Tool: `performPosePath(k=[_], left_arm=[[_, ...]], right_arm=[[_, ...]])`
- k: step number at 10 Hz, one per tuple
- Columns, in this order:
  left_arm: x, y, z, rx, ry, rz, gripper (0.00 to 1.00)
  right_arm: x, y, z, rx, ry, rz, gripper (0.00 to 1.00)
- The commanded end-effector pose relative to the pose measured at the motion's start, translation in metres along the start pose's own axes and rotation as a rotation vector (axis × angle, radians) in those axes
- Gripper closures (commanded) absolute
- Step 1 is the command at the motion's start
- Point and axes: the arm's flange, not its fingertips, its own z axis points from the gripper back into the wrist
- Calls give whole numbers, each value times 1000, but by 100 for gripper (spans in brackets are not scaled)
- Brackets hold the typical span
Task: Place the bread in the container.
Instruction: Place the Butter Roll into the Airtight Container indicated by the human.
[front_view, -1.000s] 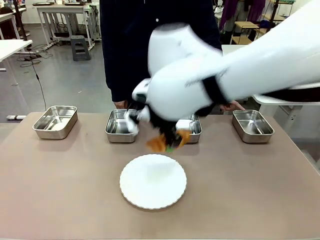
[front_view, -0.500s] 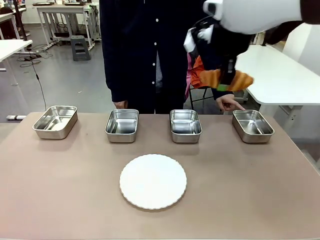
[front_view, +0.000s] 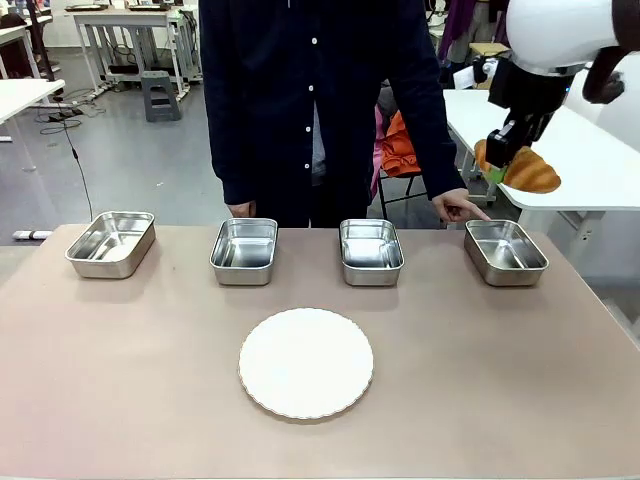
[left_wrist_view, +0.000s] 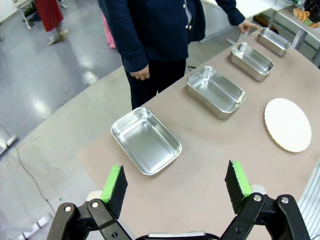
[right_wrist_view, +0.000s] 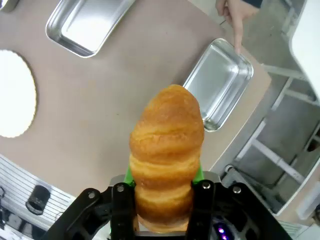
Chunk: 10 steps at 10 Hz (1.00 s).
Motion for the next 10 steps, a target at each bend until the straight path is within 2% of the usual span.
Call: performPosePath(k=[1,5,6,7,8,10], left_arm=[[0,-1,0,0,-1,-1,0],[0,-1,0,0,-1,-1,0],[0,-1,0,0,-1,-1,0],[0,-1,0,0,-1,-1,0],[0,-1,0,0,-1,-1,0],[0,-1,0,0,-1,-1,0]], right_arm=[[2,7,5,-19,-1,54,58],[3,8,1,-7,2,25,58],[11,-31,-24,42,-27,-162,58],[9,-51,-43,82,-68,-225,58],[5,-69,-62,126,-54,-280,58],[2,-103,-104,137,-74,-391,58]])
